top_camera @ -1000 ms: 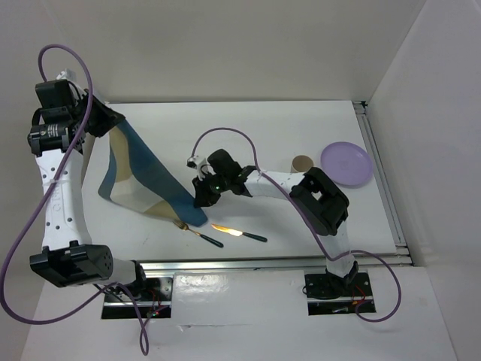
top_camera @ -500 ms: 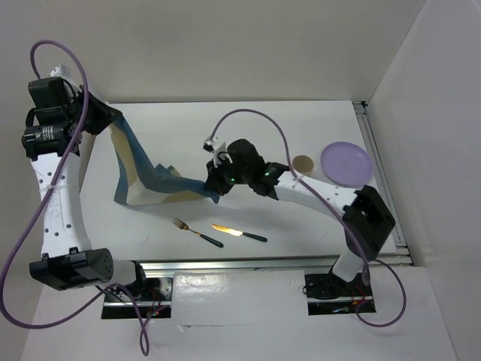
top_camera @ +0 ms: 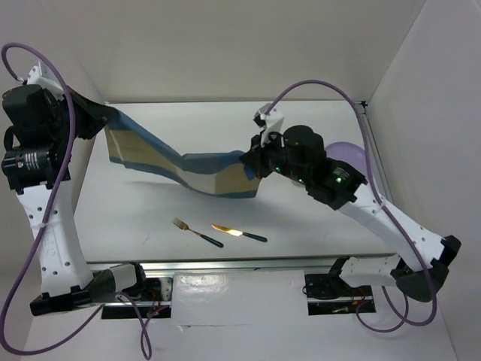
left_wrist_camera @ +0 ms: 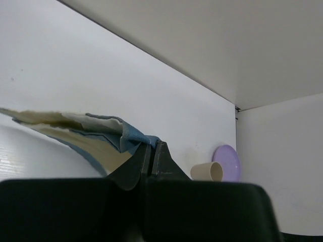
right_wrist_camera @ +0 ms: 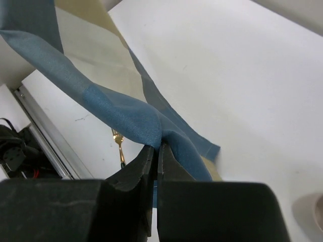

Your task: Set the dinner table for one person

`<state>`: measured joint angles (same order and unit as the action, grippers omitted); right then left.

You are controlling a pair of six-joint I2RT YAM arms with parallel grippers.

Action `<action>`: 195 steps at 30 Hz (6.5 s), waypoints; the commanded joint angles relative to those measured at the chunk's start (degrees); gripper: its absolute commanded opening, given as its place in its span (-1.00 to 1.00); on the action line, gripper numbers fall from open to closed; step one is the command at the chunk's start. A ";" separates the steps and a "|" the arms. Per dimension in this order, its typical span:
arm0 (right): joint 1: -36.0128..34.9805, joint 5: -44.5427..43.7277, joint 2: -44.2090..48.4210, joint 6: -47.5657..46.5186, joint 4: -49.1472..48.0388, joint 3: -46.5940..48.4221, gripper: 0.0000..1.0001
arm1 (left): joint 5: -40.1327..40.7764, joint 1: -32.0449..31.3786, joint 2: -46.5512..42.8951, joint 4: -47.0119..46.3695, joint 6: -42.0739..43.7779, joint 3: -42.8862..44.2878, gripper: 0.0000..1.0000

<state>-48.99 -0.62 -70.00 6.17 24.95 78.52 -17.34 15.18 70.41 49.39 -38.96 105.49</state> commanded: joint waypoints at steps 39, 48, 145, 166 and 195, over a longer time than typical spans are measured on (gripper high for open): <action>23.69 7.81 -50.16 4.62 5.20 29.52 0.12 | 13.92 -6.92 38.60 -8.60 6.00 -0.78 0.41; 16.57 9.95 -45.75 13.51 4.05 11.14 -0.06 | 15.85 -6.92 30.66 -13.78 2.23 -29.53 0.52; 19.37 5.72 -26.07 21.34 8.62 -8.65 0.44 | 14.70 -3.58 15.71 -5.60 0.82 -31.13 -1.00; 16.91 5.72 -29.85 19.76 9.15 -2.14 0.46 | 20.53 0.64 31.27 -13.43 0.98 -38.18 0.84; 16.91 3.44 -29.85 20.81 10.20 -2.14 0.49 | 14.88 -1.91 21.27 -9.14 3.45 -37.56 -1.00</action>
<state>-31.51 4.29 -99.79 26.17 34.26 74.32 -3.70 13.39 97.71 36.75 -36.12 65.25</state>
